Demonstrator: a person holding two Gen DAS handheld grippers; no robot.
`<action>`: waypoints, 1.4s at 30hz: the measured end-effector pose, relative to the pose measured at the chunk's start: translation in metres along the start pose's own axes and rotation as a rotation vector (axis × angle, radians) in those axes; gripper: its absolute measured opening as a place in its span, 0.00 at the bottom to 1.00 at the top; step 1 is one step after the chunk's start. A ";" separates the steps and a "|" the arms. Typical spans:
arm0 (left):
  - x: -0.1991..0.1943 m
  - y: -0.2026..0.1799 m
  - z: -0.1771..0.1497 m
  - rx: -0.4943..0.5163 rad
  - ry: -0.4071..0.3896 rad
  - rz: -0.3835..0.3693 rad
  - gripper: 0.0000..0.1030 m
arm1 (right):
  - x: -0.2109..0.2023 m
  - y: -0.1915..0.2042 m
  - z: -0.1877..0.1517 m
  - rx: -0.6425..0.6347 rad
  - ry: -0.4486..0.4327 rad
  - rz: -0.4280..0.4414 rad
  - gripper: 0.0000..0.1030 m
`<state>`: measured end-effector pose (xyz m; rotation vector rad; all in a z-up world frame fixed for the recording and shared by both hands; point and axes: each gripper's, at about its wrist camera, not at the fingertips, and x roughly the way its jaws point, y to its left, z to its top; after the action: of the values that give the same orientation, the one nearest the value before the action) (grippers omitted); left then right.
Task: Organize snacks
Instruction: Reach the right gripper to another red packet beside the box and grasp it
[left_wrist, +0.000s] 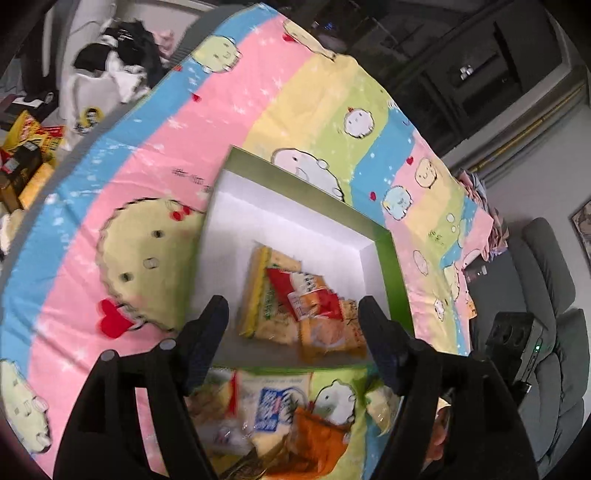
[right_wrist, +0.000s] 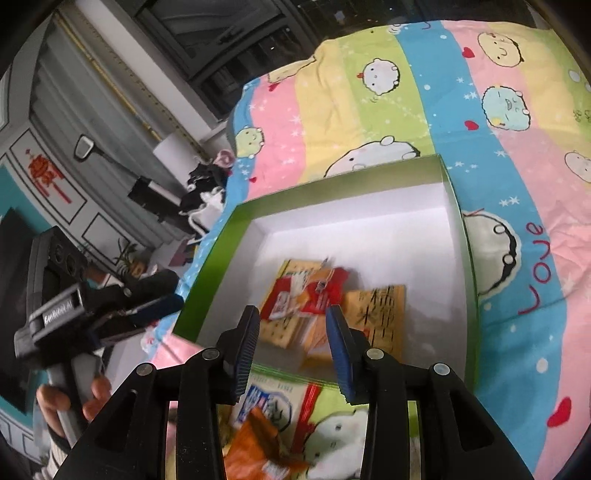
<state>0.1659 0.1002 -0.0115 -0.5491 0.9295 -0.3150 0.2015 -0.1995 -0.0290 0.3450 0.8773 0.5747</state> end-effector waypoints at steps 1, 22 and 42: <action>-0.006 0.004 -0.004 -0.001 -0.003 0.012 0.71 | -0.003 0.003 -0.004 -0.007 0.008 0.006 0.37; -0.020 -0.008 -0.080 -0.098 0.114 -0.158 0.71 | -0.020 0.026 -0.075 -0.001 0.120 0.080 0.37; 0.044 -0.004 -0.063 -0.109 0.253 0.042 0.71 | 0.040 0.061 -0.080 -0.101 0.282 -0.093 0.37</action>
<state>0.1391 0.0564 -0.0691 -0.5975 1.2067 -0.3017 0.1374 -0.1227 -0.0708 0.1320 1.1244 0.5877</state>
